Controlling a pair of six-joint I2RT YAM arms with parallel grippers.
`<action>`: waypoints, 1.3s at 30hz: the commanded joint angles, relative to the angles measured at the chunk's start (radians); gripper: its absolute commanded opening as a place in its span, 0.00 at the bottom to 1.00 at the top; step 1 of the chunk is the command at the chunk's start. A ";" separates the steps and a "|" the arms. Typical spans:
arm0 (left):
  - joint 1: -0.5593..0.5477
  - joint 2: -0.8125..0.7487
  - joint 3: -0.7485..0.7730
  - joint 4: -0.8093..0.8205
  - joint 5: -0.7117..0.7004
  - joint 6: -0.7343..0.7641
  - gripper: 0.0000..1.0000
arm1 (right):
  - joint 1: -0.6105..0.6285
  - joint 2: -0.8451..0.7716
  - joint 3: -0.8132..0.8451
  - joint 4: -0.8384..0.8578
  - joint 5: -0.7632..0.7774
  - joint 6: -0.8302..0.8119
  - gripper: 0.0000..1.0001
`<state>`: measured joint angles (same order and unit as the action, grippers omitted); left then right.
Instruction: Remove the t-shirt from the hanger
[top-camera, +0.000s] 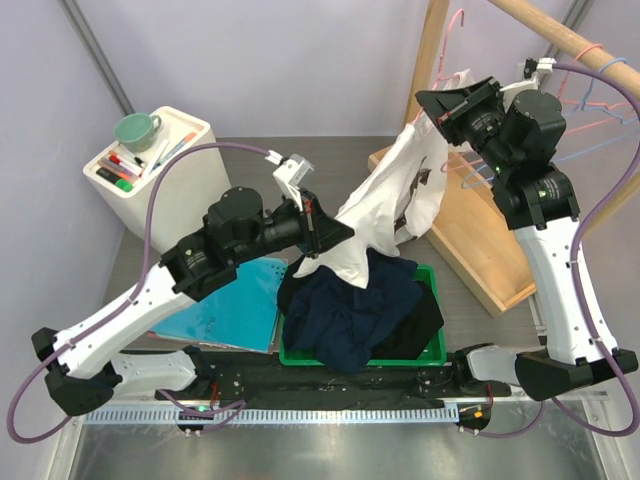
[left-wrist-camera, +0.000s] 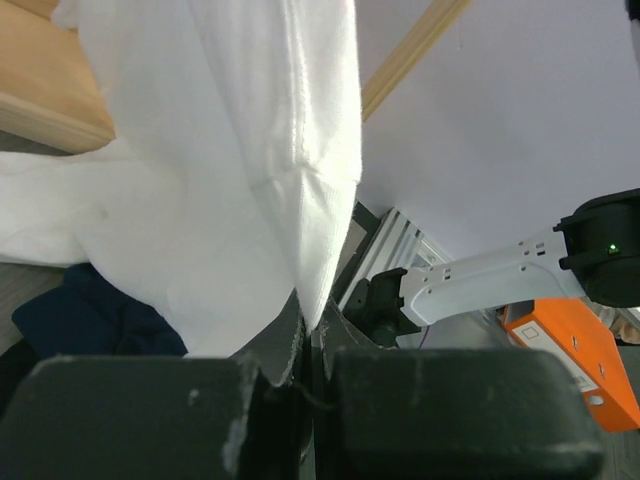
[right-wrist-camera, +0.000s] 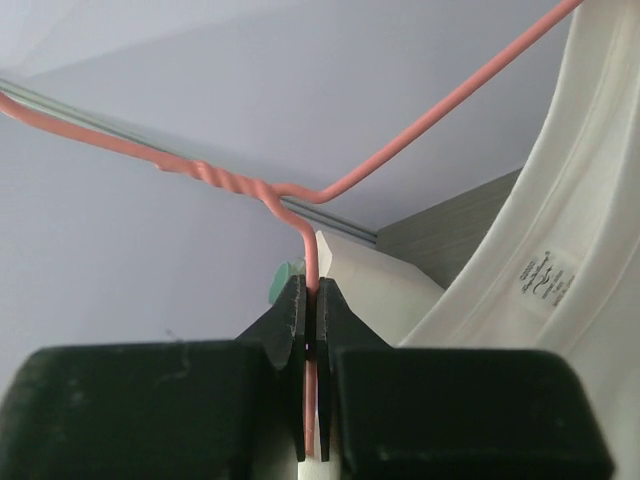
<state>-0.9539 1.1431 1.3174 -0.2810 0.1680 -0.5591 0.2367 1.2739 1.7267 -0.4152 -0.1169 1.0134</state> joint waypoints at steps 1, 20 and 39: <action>-0.005 -0.124 -0.023 0.025 -0.002 -0.030 0.00 | 0.003 -0.042 -0.006 0.069 0.156 -0.076 0.01; -0.003 -0.474 -0.224 -0.243 -0.496 -0.041 0.00 | 0.003 -0.070 -0.064 0.004 0.280 0.098 0.01; -0.002 -0.106 -0.107 -0.199 -0.579 -0.099 0.00 | 0.023 -0.182 -0.115 0.084 -0.001 0.341 0.01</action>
<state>-0.9554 1.0401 1.1690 -0.4900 -0.3332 -0.6296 0.2558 1.1378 1.5345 -0.3901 -0.0975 1.3430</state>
